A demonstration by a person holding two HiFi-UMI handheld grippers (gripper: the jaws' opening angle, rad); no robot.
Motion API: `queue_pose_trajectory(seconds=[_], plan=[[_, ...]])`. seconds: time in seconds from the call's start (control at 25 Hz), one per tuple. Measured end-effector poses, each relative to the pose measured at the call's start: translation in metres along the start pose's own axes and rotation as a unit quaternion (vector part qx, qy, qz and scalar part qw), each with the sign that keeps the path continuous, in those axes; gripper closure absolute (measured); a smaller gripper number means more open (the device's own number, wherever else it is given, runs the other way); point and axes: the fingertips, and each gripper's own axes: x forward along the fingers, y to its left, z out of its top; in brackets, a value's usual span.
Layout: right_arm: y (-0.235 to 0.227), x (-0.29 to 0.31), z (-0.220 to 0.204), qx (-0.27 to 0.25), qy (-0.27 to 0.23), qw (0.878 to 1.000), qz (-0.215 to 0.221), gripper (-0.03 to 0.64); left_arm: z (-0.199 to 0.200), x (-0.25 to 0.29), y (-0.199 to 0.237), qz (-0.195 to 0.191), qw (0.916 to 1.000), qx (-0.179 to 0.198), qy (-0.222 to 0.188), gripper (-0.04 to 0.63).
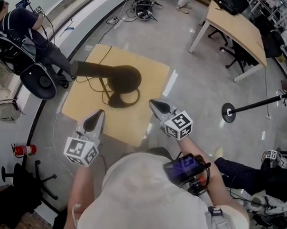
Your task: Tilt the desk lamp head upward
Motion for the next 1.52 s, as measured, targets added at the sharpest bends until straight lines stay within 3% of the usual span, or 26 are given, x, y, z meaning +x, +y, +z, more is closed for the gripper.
queue_pose_trajectory(seconds=[0.36,0.64,1.0,1.12,1.28,1.52], plan=[[-0.056,0.030,0.015,0.010,0.006,0.999,0.036,0.598,0.046,0.001,0.022,0.079,0.9967,0.007,-0.013,0.594],[-0.094,0.050,0.025,0.080,-0.008,0.995,0.064,0.593,0.093,-0.004,0.026,0.147,0.9882,0.026,-0.035,0.583],[-0.098,0.084,0.045,0.163,-0.048,0.980,0.103,0.531,0.160,-0.024,0.052,0.229,0.9679,0.092,-0.048,0.455],[-0.103,0.091,0.045,0.213,-0.045,0.969,0.115,0.479,0.184,-0.016,0.054,0.244,0.9612,0.119,-0.049,0.396],[-0.099,0.105,0.040,0.280,-0.037,0.950,0.130,0.409,0.199,-0.005,0.060,0.253,0.9565,0.140,-0.035,0.396],[-0.090,0.123,0.035,0.361,-0.030,0.921,0.143,0.362,0.185,0.010,0.065,0.255,0.9566,0.141,0.008,0.394]])
